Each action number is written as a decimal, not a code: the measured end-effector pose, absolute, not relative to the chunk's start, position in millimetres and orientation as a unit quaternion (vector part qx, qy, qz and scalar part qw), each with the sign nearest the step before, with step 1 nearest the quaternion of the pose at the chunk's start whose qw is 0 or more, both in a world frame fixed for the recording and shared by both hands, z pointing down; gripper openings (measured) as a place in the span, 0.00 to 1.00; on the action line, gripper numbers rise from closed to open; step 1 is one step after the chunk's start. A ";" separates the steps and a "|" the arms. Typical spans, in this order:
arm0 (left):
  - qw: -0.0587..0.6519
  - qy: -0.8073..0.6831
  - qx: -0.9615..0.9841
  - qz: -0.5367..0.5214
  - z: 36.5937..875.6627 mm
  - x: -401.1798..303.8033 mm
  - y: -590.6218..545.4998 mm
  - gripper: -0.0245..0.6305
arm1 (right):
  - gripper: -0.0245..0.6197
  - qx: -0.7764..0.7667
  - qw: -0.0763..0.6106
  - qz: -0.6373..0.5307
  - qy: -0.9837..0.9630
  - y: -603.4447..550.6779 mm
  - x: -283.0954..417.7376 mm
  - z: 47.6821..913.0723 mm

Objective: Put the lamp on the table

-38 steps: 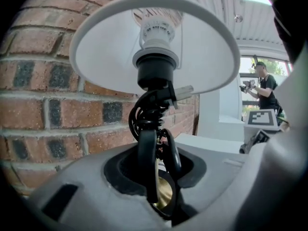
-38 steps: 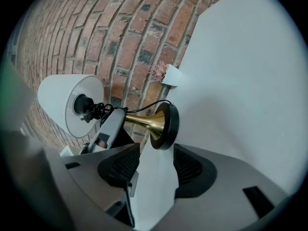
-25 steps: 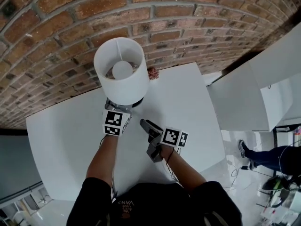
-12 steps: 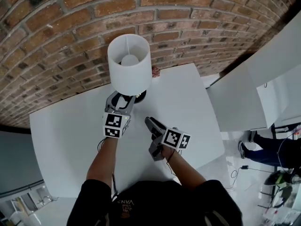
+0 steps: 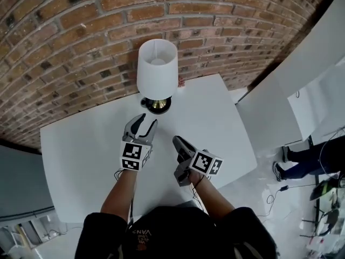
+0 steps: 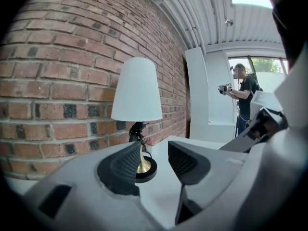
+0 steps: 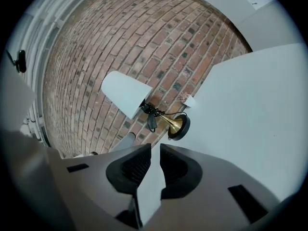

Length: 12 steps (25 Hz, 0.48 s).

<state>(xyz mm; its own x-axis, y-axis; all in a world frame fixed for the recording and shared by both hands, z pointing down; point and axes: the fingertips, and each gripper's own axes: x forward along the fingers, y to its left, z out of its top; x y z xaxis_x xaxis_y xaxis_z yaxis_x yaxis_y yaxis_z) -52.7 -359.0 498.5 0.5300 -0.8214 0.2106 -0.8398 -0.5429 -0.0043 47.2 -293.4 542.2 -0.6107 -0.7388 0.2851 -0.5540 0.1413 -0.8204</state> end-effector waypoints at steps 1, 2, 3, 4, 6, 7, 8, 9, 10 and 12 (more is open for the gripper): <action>0.048 -0.478 0.872 0.091 492.6 -57.2 -350.2 0.32 | 0.12 -0.438 0.091 -0.481 0.754 -288.1 47.3 538.5; 0.047 -0.480 0.872 0.087 487.0 -62.0 -341.5 0.31 | 0.11 -0.443 0.088 -0.469 0.759 -282.9 46.8 534.6; 0.045 -0.482 0.871 0.084 482.0 -66.7 -332.9 0.27 | 0.09 -0.447 0.085 -0.458 0.764 -277.7 45.7 530.5; 0.041 -0.483 0.871 0.083 477.3 -71.3 -324.2 0.22 | 0.07 -0.450 0.084 -0.449 0.768 -272.6 44.1 526.2; 0.033 -0.488 0.868 0.084 469.5 -80.1 -307.1 0.14 | 0.05 -0.450 0.081 -0.431 0.778 -263.2 38.4 516.7; 0.030 -0.490 0.867 0.086 466.5 -84.2 -298.6 0.09 | 0.04 -0.448 0.079 -0.422 0.784 -258.6 34.1 511.1; 0.030 -0.491 0.866 0.087 464.4 -87.7 -290.2 0.07 | 0.04 -0.447 0.077 -0.411 0.791 -254.1 29.7 505.3; 0.031 -0.491 0.866 0.088 463.1 -90.5 -282.1 0.05 | 0.04 -0.446 0.074 -0.399 0.797 -249.5 25.3 499.8; 0.034 -0.489 0.867 0.088 462.5 -92.7 -274.1 0.05 | 0.04 -0.447 0.072 -0.388 0.803 -244.6 20.9 495.1; 0.039 -0.485 0.869 0.089 460.8 -96.6 -258.6 0.05 | 0.04 -0.451 0.064 -0.362 0.814 -234.2 13.9 488.0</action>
